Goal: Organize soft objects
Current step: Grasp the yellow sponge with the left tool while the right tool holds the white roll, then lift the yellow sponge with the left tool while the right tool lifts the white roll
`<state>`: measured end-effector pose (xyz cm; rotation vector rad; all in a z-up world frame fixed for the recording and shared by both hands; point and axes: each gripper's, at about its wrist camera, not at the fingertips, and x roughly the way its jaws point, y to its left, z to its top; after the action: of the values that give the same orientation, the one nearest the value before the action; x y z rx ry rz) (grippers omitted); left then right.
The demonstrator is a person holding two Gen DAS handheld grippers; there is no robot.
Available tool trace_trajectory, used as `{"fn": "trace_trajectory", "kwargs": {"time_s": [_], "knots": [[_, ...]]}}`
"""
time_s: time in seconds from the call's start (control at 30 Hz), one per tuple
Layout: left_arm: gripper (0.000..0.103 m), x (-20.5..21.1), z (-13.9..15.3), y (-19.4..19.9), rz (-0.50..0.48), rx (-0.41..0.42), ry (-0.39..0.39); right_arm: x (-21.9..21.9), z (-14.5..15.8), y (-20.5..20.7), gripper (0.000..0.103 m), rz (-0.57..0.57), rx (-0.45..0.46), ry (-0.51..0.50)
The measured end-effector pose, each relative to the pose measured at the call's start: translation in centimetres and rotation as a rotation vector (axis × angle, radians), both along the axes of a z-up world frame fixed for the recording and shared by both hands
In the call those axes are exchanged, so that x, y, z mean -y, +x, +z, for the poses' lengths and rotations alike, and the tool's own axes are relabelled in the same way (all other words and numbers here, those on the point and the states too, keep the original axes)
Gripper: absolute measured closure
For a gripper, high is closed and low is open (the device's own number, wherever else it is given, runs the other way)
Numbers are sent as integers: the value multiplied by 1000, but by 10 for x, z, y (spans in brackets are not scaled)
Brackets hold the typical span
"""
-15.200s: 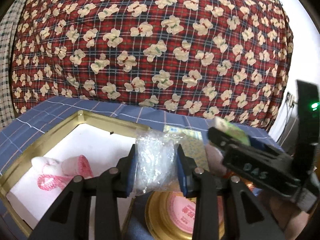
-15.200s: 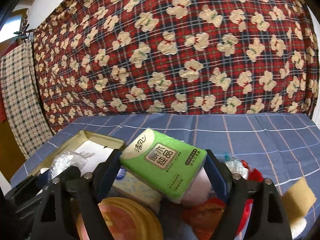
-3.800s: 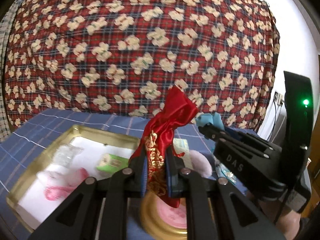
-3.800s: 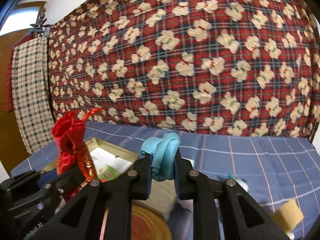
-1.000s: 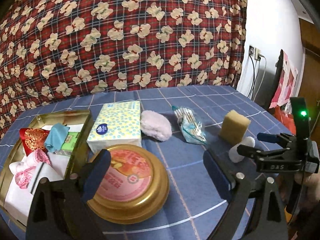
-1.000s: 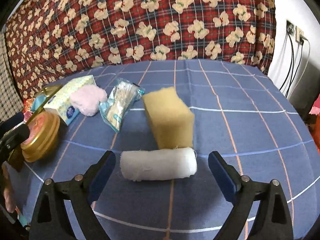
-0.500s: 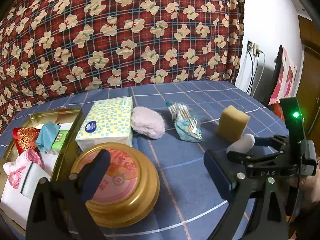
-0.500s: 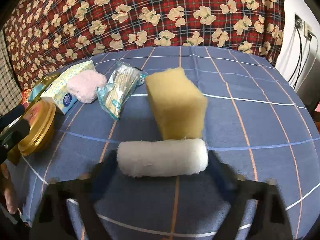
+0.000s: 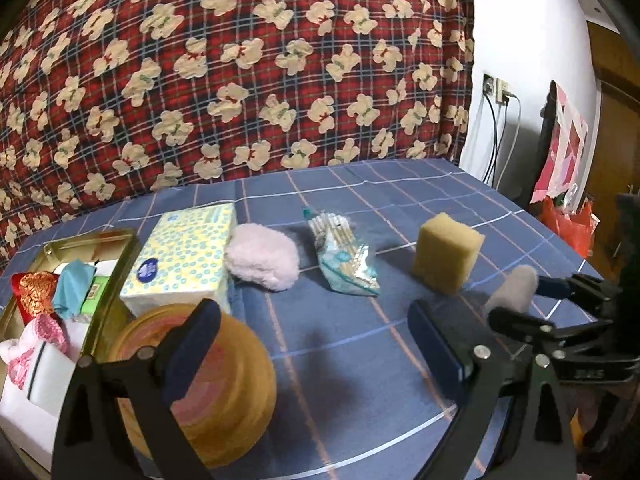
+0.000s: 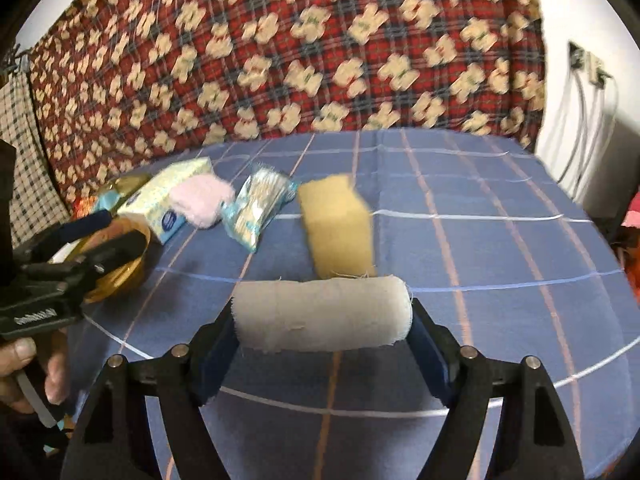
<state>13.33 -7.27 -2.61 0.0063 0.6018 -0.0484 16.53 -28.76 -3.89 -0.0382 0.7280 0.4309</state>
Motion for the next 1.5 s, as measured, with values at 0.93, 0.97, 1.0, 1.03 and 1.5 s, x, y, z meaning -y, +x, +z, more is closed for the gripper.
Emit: {"fn": "trace_trajectory", "kwargs": {"time_s": [0.93, 0.97, 1.0, 1.03, 1.5], "knots": [[53, 132, -25, 102, -134, -103, -2, 77, 12, 55, 23, -384, 151, -7], [55, 130, -25, 101, -139, -103, -6, 76, 13, 54, 23, -379, 152, -4], [56, 128, -25, 100, -143, -106, -11, 75, 13, 53, 23, -374, 157, 3], [56, 124, -24, 97, -146, -106, -28, 73, 14, 53, 23, -373, 164, 3], [56, 68, -8, 70, -14, 66, 67, 11, 13, 67, 23, -293, 164, 53]]}}
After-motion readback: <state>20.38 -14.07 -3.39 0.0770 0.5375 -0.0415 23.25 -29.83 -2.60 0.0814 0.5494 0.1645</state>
